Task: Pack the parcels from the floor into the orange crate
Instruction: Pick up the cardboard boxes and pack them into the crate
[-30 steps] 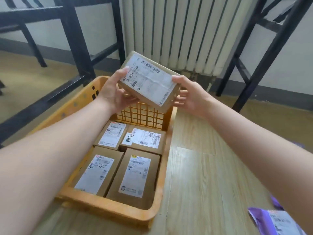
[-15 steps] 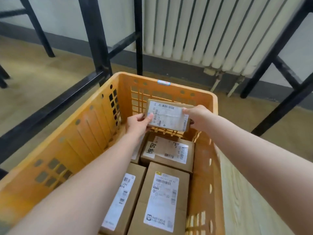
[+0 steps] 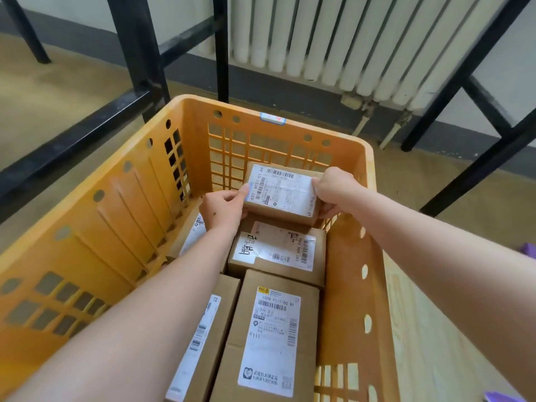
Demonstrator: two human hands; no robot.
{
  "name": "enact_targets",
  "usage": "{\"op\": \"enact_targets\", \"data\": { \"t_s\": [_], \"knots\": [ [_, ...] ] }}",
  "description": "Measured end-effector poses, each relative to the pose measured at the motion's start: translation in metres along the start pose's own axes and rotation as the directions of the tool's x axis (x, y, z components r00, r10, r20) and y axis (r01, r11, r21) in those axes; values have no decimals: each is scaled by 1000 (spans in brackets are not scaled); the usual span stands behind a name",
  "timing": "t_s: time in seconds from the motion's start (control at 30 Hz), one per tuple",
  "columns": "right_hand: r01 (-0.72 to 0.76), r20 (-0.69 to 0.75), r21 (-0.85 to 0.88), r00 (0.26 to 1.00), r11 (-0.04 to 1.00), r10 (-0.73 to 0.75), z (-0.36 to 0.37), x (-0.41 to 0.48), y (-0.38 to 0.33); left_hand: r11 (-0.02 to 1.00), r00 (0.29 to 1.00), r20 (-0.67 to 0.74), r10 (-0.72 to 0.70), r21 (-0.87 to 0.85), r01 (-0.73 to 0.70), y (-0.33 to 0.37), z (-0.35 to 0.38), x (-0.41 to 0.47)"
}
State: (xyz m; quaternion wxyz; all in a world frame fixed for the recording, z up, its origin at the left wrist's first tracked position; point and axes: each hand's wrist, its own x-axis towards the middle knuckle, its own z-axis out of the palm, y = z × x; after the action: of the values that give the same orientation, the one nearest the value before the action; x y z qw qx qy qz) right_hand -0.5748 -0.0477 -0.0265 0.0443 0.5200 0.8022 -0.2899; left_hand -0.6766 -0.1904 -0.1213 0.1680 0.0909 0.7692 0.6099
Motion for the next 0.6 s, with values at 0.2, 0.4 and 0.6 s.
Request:
{"op": "enact_targets", "data": {
  "t_s": [0.2, 0.4, 0.6],
  "knots": [
    [-95, -27, -193, 995, 977, 91, 19, 17, -2, 959, 996, 41, 84, 268, -92, 7, 17, -4],
    [64, 67, -527, 997, 847, -33, 31, 12, -1, 850, 981, 179, 78, 503, -160, -6, 30, -5],
    [212, 237, -747, 971, 630, -45, 46, 11, 1, 705, 973, 225, 52, 682, -195, -18, 37, -3]
  ]
}}
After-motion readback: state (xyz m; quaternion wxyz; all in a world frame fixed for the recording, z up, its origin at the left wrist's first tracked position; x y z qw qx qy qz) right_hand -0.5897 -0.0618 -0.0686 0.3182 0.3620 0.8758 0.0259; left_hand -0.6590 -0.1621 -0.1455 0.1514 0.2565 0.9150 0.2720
